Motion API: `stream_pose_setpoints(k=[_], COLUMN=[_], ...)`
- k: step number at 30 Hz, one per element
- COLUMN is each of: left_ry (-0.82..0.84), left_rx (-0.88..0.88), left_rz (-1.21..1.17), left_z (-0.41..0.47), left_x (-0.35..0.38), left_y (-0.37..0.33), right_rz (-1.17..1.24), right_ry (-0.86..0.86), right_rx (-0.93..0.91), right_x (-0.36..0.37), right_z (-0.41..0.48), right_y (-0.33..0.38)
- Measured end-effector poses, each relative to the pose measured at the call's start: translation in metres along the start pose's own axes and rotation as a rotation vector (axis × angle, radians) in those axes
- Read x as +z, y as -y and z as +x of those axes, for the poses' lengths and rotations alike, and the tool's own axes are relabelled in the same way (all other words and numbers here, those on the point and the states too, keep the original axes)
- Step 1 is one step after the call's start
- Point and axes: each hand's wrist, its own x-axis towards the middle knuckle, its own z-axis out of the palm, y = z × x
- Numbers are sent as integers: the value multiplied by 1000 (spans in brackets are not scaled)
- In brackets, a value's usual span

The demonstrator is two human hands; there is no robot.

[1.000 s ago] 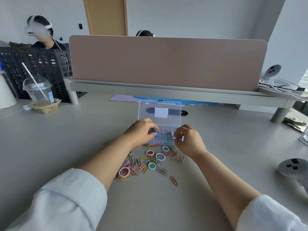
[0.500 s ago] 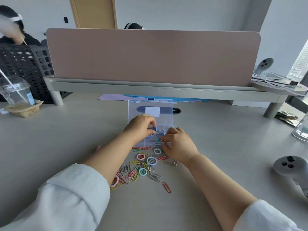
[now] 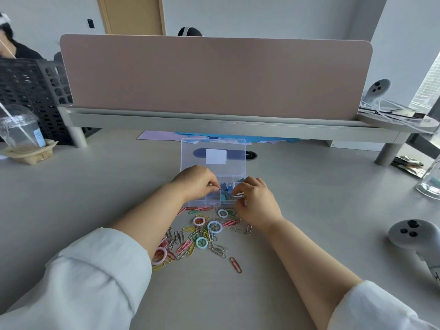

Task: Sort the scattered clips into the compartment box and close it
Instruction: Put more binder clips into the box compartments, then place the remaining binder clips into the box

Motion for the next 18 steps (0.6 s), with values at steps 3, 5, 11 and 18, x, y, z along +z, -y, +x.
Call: stream_pose_setpoints(k=[3,5,11,18], left_ry=[7,15,-89,-71], left_rx=[-7,-20,28,-92], left_rz=[11,36,137,66], left_z=[-6,-8,-14,-49], left_x=[2,2,-2,-17], left_y=[-3,-3,7,29], right_rz=[-21,-36,-47,-109], right_ry=[-15,-17,-12,0], right_rx=[8,8,-7,-23], right_x=[0,0,0,-2], right_z=[0,-2,-3,-5], right_y=[2,2,5,16])
